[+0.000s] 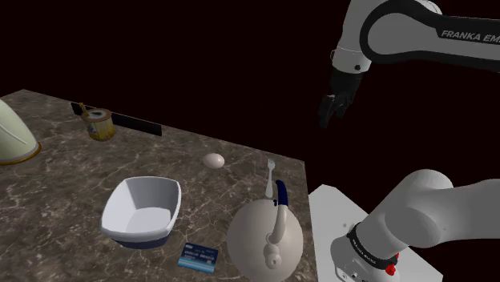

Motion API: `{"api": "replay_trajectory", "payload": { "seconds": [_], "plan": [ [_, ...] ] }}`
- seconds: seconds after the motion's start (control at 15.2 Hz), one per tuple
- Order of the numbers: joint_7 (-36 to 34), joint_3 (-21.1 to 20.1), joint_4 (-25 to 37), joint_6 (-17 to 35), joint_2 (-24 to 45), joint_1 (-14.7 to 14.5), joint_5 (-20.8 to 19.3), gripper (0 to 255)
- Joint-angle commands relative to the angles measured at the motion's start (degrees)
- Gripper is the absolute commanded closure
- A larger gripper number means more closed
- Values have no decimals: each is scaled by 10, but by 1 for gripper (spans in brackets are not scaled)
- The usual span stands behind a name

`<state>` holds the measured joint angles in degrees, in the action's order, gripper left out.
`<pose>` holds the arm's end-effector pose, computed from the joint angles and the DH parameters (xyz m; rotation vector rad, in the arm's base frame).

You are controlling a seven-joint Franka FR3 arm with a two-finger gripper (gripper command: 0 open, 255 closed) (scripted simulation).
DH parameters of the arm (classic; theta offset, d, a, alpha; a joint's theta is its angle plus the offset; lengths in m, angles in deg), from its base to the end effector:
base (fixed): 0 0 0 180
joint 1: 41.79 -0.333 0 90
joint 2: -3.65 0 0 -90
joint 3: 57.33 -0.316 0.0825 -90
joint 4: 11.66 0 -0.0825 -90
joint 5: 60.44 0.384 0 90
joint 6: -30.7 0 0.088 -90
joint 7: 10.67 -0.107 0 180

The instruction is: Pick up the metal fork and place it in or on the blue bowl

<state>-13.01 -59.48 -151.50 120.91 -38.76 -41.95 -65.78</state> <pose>0.3132 0.0048 0.5374 3.0133 -0.0086 -0.1844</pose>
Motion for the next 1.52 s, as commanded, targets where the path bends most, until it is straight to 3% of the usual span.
{"api": "replay_trajectory", "payload": {
  "seconds": [0.0, 0.59, 1.19, 1.45],
  "plan": [
    [0, 0, 0, 0, 0, 0, 0, 0],
    [-239, -73, -107, 150, 44, 19, 120, 0],
    [-451, -152, -143, 360, 187, 28, 232, 0],
    [-451, -157, -155, 390, 205, 26, 237, 0]
  ]
}}
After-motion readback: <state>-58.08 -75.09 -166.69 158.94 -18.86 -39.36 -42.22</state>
